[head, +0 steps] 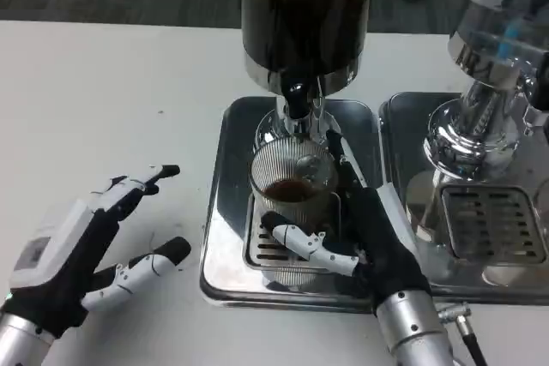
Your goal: Grasp the cup under the faucet to collect the drink, then remove the cup.
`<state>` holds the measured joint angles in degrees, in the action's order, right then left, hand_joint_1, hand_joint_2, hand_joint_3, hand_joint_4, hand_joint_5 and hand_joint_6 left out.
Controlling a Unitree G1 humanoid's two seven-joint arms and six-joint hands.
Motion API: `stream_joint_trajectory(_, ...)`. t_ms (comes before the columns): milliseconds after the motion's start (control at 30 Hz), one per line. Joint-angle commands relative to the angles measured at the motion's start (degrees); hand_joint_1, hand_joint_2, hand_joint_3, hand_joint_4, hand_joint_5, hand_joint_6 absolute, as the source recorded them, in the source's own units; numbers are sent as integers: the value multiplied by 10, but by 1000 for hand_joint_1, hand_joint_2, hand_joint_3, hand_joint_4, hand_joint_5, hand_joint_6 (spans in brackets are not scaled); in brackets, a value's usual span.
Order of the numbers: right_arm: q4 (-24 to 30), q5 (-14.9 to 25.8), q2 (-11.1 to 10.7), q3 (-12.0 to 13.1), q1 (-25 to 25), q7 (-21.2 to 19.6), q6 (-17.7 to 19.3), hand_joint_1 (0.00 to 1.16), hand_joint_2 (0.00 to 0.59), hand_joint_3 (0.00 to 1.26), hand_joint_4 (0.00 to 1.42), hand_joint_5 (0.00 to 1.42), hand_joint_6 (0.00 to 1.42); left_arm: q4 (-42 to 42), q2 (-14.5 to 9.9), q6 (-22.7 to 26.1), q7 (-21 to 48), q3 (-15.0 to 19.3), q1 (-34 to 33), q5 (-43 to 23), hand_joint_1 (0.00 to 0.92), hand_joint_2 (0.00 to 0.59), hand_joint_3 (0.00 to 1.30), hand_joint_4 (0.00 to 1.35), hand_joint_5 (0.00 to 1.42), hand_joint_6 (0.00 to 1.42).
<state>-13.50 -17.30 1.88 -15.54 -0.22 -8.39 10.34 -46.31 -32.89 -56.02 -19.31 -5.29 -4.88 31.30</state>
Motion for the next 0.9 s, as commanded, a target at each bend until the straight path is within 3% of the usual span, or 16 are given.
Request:
stream_joint_trajectory(33, -14, 6, 6, -2, -9, 2, 12, 828, 173, 0, 0, 0, 81, 5, -5, 1, 1, 3, 9, -12, 0, 159, 204, 158, 241, 105)
stream_joint_trajectory(300, -16, 1, 6, -8, -11, 2, 16, 857, 171, 0, 0, 10, 167, 8, -6, 2, 4, 1, 12, -21, 0, 160, 227, 180, 242, 105)
stream_joint_trajectory(633, -25, -4, 7, -9, -19, -4, 13, 935, 175, 0, 7, 165, 327, 8, -7, 4, 2, 3, 14, -22, 0, 159, 236, 181, 242, 105)
stream_joint_trajectory(900, -29, -12, 12, -5, -22, -23, 11, 965, 198, 38, 245, 373, 514, 10, -7, 5, 3, 3, 16, -22, 0, 158, 243, 188, 246, 105)
